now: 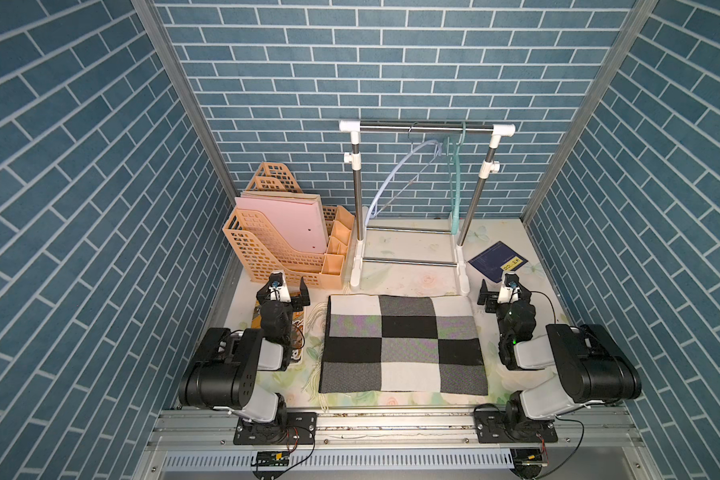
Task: Hang the scarf on the hanger
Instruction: Pick up the hanger from the clothesline.
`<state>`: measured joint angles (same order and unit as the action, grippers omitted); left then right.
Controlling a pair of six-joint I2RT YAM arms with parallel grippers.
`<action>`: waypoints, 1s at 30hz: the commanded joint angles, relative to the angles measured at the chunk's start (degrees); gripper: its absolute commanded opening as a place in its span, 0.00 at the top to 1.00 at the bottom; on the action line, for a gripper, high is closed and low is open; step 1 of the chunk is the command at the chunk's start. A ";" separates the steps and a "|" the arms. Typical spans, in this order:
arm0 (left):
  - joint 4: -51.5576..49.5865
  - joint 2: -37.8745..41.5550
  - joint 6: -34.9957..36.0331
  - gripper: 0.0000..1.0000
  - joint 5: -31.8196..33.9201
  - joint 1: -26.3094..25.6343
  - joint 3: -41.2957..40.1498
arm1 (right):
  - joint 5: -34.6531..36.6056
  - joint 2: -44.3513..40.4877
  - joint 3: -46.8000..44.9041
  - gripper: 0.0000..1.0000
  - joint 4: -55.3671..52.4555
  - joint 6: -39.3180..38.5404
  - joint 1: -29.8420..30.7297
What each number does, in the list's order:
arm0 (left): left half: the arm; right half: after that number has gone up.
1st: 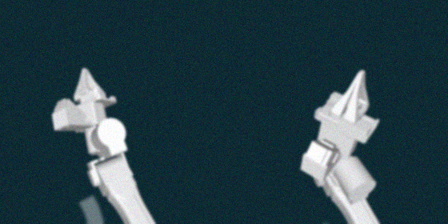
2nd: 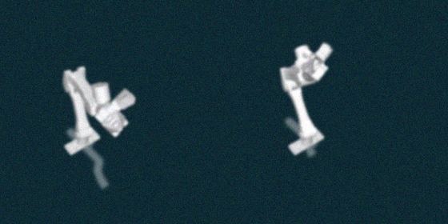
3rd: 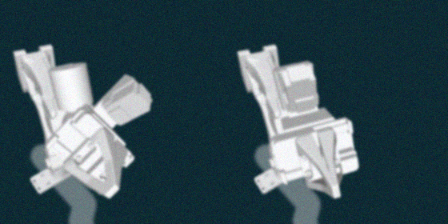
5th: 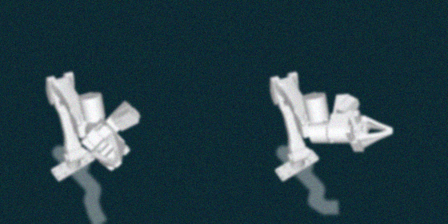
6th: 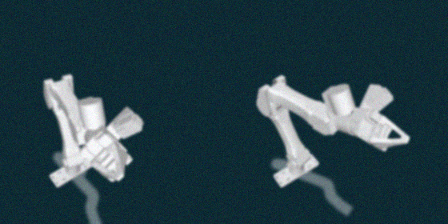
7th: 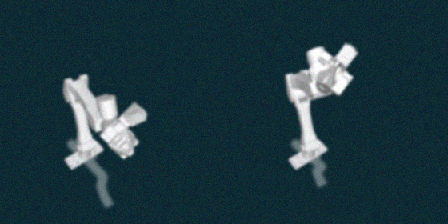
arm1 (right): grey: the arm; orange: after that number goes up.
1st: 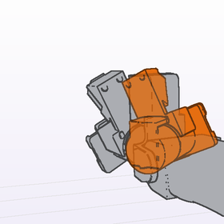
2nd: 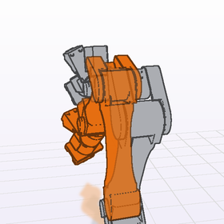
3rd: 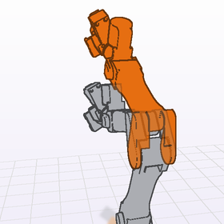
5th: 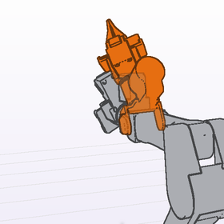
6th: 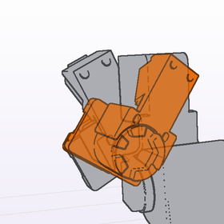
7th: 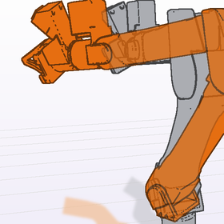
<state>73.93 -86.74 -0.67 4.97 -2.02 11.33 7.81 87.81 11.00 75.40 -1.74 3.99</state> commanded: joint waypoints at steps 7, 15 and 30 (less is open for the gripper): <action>0.12 -0.23 0.04 0.01 -0.45 0.44 0.61 | 0.01 -0.06 0.62 0.00 0.19 0.51 -0.16; -14.21 8.84 -1.70 0.00 5.19 0.17 4.62 | 5.09 -6.47 3.12 0.00 -8.62 1.83 -0.02; -58.33 36.93 -48.57 0.00 -4.85 -0.26 16.54 | -4.58 -31.04 19.09 0.00 -57.07 36.09 2.22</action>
<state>24.80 -50.65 -35.27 10.96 -2.33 29.85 10.52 59.16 28.53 31.31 24.27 5.78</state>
